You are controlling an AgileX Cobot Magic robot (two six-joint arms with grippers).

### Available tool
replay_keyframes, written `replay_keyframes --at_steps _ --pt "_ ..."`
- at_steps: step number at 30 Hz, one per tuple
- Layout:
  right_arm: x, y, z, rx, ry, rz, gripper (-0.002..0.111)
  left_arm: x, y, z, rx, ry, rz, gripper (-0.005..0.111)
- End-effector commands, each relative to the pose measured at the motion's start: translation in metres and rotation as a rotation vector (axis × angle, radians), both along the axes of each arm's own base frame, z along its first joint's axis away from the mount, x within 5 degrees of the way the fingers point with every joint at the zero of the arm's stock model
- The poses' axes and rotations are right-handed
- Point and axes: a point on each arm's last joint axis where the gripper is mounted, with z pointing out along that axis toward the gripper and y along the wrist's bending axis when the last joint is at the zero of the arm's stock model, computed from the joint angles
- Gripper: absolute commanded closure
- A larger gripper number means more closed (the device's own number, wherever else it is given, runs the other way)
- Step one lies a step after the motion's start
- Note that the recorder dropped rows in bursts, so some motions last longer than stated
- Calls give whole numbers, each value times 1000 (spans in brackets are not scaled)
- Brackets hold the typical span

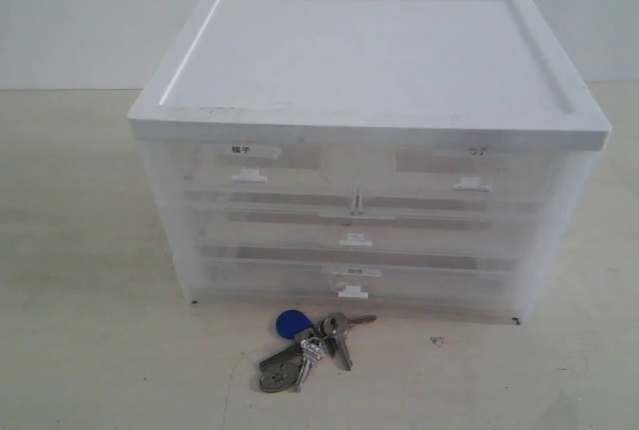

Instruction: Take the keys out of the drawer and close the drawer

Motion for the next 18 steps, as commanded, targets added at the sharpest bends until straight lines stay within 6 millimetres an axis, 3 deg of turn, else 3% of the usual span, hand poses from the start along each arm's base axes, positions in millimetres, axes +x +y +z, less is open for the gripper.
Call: replay_keyframes --at_steps 1,5,9,18 --pt "9 1 -25 -347 257 -130 109 0 0 -1 6 0 1 102" --pt "11 1 -45 -661 455 -166 109 0 0 -1 6 0 1 102" --pt "10 1 -61 -818 611 -133 109 0 0 -1 6 0 1 102" --pt "9 0 -68 -670 697 -88 109 0 0 -1 6 0 1 102"
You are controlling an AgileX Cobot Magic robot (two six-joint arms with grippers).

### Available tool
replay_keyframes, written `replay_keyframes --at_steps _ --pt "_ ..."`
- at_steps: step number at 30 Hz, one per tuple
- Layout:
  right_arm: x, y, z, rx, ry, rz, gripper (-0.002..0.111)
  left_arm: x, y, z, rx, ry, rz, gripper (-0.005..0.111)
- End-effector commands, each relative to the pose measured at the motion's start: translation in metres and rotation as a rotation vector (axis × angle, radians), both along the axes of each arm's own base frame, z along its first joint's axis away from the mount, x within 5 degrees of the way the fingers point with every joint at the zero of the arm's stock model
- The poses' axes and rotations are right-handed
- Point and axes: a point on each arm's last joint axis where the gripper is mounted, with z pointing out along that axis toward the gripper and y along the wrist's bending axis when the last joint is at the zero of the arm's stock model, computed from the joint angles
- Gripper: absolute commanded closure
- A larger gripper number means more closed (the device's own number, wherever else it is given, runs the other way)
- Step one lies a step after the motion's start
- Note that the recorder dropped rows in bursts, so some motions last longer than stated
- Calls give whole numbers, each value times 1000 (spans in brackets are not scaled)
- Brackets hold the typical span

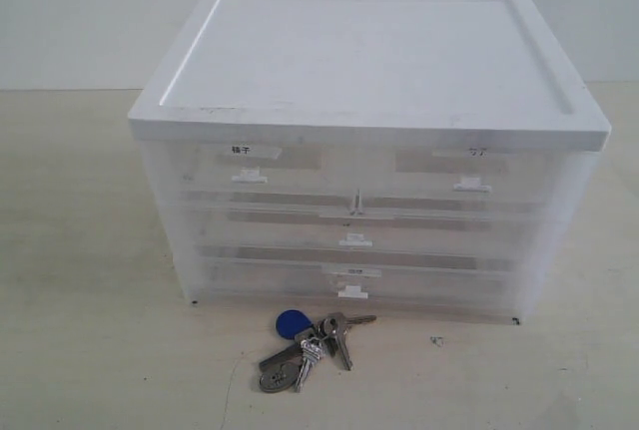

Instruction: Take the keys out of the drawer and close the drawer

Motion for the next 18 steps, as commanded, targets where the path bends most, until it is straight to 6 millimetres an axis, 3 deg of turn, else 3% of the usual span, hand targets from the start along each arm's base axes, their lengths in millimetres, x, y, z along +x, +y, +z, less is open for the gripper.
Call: replay_keyframes --at_steps 1,18 --pt "0 0 0 22 -3 -10 109 0 0 -1 6 0 1 102" --pt "0 0 1 111 -2 -23 109 0 0 -1 6 0 1 102"
